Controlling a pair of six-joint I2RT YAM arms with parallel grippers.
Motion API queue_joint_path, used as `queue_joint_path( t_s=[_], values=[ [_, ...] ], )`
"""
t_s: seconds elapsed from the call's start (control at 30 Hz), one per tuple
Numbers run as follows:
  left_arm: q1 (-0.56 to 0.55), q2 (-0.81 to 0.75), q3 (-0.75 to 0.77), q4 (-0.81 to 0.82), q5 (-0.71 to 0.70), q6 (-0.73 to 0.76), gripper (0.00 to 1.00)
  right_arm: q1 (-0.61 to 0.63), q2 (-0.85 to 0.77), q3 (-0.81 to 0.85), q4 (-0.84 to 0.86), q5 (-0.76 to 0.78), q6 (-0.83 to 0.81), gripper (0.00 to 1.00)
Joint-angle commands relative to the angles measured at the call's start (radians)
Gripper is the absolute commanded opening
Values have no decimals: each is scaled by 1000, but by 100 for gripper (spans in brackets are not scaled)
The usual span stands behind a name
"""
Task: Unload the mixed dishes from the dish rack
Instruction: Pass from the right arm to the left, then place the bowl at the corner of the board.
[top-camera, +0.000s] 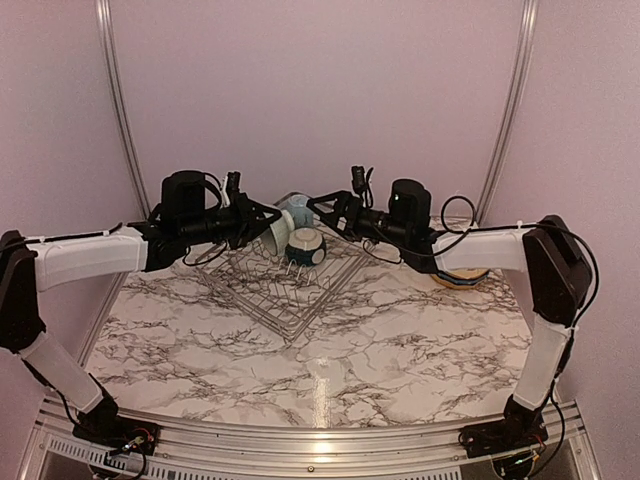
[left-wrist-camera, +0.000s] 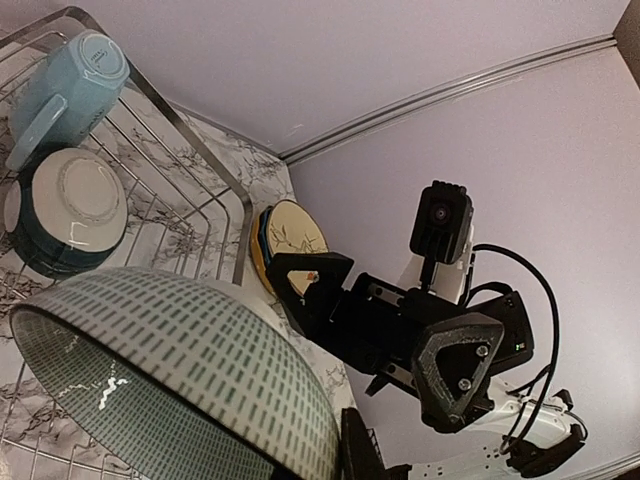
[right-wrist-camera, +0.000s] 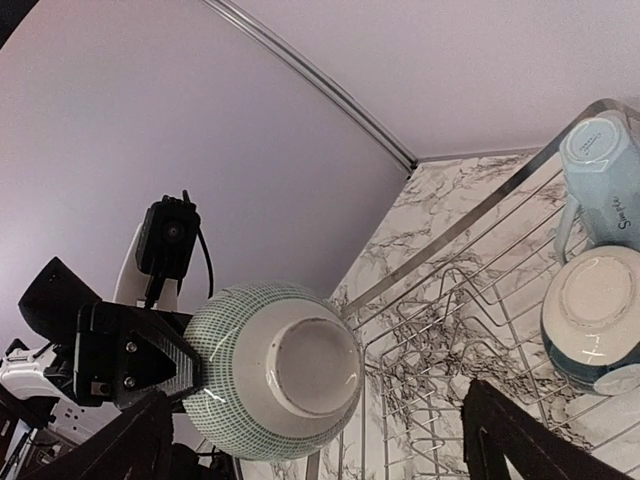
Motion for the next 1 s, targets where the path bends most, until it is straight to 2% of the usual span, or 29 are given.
queue_joint_path(
  t_s=[0.0,0.17,0.27,0.4,0.53,0.77,0.97],
  values=[
    [11,-112,59,-247,-85,215,0,9,-26,46,-91,34,-84,97],
    [23,-222,109,-538,-276,426,0,9,-27,75,-164,54,-136,98],
    [31,-274,125,-686,-387,499,0,9,-32,66,-165,70,-152,98],
    [36,-315,141,-887,-560,561,0,9,-29,79,-200,83,-173,98],
    [55,-351,94,-1010,-719,571,0,10,-32,87,-219,100,-196,99],
    [147,-390,-78,-1067,-765,484,0,10,-37,134,-300,127,-263,99],
    [275,-300,-140,-1066,-653,489,0,9,-47,120,-309,132,-260,98]
  ],
)
